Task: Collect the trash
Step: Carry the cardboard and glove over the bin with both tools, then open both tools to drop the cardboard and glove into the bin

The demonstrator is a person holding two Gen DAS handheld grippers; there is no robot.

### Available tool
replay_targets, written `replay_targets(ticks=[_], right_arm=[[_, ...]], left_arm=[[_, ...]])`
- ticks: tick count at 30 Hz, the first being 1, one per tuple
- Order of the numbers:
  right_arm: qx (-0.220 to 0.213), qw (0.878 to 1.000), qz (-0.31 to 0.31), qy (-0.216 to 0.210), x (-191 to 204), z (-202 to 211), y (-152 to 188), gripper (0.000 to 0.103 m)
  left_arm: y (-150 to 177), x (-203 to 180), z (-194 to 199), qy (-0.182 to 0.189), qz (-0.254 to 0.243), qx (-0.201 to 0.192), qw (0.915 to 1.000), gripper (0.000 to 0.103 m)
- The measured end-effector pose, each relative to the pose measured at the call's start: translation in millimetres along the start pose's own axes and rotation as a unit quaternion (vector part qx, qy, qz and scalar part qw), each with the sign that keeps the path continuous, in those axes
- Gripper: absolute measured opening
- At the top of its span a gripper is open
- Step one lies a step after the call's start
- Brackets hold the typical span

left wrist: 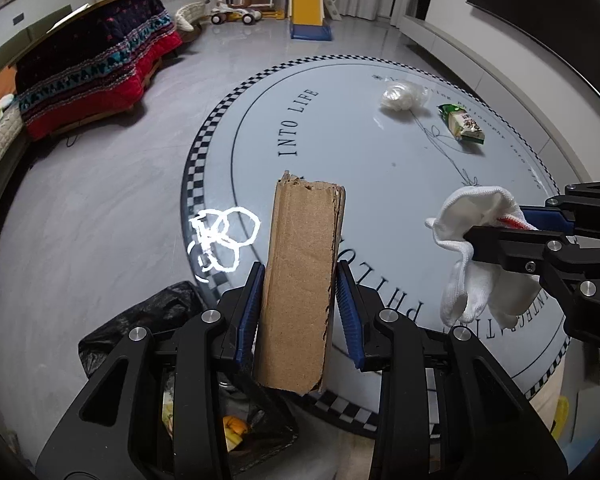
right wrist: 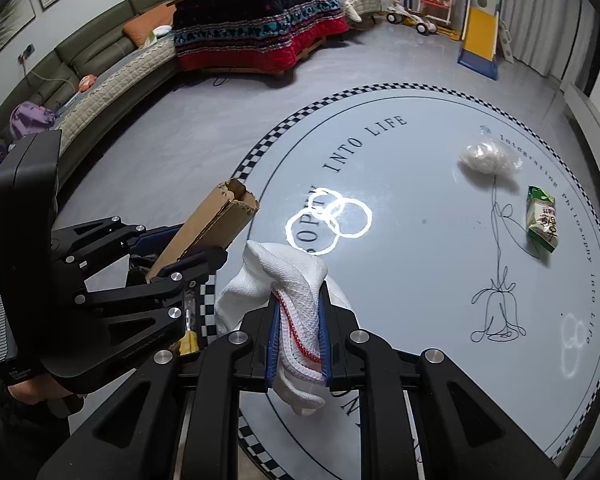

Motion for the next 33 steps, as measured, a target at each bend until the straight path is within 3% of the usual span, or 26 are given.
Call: replay_targets(ticks=[11,21,32,33], right_arm=[[0.022,0.997,0.047,-0.065,97.0,-23.0,28.1,0.017],[0.055,0.990,0.068,-0.109,157.8,-50.7,58.3,0.017],[0.093,0.981,0.086,-0.145,214.5,-86.0,81.0,0.018],[0.097,0.981,0.087,-0.144,217.4,-91.0,82.8,0.019]], left_arm=[[66.5,73.9,46.8,-0.056,0.062,-0.005,0.9965,0.036],[129.6,124.6,61.0,-0.088,0.114,0.018,0.9894,0.036],[198.0,186.2,81.9,-0.136,0.189,0.040,0.9717,0.039],[203.1,191.0,84.3,-0.140,0.194,0.041,0.9701,0.046]])
Point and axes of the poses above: each gripper's, at about its wrist camera, not at the fingertips, and z roughly against the way its jaws point, x to its left, y to its underside, the point moved 9 cm from there along -z, roughly the way its jaws point, and after that the axes turned 12 degrees about -x, right-handed, at the moved point
